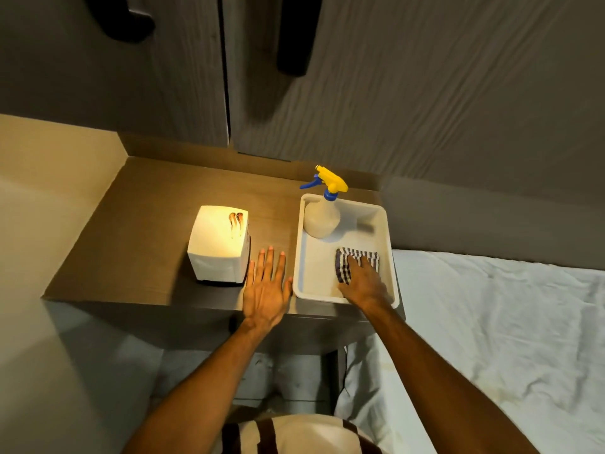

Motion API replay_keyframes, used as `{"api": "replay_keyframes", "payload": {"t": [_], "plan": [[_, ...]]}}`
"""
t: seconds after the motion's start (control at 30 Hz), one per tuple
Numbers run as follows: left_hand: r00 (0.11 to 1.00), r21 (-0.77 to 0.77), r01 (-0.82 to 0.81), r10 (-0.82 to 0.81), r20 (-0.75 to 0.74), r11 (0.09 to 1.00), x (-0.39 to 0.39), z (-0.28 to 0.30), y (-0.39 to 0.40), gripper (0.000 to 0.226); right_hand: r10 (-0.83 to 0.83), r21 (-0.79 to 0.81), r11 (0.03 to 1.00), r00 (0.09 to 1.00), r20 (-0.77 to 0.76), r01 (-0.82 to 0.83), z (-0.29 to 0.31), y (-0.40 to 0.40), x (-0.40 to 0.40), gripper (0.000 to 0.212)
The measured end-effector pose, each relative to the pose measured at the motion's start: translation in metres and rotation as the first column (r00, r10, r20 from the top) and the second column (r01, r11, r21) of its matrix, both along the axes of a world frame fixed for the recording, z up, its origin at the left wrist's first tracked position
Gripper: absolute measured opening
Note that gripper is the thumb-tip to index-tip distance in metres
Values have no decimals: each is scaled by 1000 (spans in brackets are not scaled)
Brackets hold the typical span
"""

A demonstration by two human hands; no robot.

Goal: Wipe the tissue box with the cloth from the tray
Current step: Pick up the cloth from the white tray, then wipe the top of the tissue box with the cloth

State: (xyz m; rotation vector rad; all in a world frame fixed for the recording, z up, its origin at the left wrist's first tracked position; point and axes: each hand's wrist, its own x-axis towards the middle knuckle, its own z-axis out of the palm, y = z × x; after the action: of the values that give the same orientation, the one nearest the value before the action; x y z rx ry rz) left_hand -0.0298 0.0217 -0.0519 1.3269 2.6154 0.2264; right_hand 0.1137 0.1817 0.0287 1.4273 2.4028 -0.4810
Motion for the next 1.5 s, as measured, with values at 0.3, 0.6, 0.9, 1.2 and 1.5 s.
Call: {"api": "replay_keyframes", "payload": {"t": [0.3, 0.6, 0.9, 1.2, 1.5], "plan": [[990, 196, -41, 14, 139, 980, 1, 24, -19, 67, -177, 90, 974, 948, -264, 207, 22, -11, 4, 56], [988, 609, -84, 147, -55, 789, -75, 121, -83, 58, 97, 203, 977, 704, -703, 68, 86, -117, -85, 57], [895, 379, -138, -49, 444, 915, -158, 102, -91, 74, 175, 81, 983, 701, -691, -166, 65, -196, -152, 49], [981, 322, -35, -30, 193, 946, -154, 90, -93, 56, 228, 143, 974, 733, -641, -178, 50, -152, -191, 55], [991, 269, 1, -36, 127, 963, -157, 81, -90, 69, 100, 119, 993, 736, -669, -27, 36, -200, -168, 62]]}}
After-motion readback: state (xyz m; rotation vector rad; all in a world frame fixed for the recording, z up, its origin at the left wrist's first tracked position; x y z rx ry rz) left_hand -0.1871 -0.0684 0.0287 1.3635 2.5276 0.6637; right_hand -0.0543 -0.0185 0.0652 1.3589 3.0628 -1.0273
